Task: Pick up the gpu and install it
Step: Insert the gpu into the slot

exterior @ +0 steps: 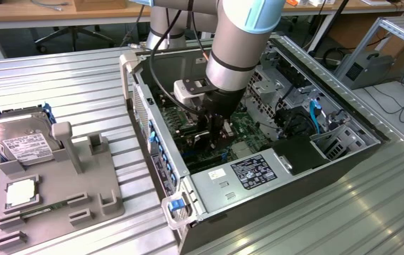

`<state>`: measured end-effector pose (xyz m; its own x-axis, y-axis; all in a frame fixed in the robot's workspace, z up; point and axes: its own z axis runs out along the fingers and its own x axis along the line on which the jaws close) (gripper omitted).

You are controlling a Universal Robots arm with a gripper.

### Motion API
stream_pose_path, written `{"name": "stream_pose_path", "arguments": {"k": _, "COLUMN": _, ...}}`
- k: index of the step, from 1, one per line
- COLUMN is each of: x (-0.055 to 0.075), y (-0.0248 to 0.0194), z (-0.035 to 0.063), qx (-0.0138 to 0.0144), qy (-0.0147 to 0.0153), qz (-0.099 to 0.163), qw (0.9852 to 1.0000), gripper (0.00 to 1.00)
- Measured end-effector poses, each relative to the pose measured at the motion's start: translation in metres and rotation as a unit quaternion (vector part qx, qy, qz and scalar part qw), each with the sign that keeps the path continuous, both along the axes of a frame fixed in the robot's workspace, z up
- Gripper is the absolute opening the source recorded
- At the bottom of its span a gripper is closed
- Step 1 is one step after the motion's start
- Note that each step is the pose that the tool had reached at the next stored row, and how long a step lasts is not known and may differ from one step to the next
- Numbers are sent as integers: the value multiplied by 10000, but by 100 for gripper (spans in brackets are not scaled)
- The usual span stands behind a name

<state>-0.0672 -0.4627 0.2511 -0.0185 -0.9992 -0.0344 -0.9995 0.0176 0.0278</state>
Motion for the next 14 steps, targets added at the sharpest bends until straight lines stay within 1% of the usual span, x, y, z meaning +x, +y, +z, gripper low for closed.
{"name": "stream_pose_path", "arguments": {"k": 3, "x": 0, "y": 0, "z": 15, "qx": -1, "qy": 0, "qz": 0, "qw": 10000, "gripper": 65}}
{"name": "stream_pose_path", "arguments": {"k": 12, "x": 0, "y": 6, "z": 180, "qx": 0, "qy": 0, "qz": 0, "qw": 10000, "gripper": 65}}
{"name": "stream_pose_path", "arguments": {"k": 14, "x": 0, "y": 8, "z": 199, "qx": -6, "qy": -1, "qz": 0, "qw": 10000, "gripper": 65}}
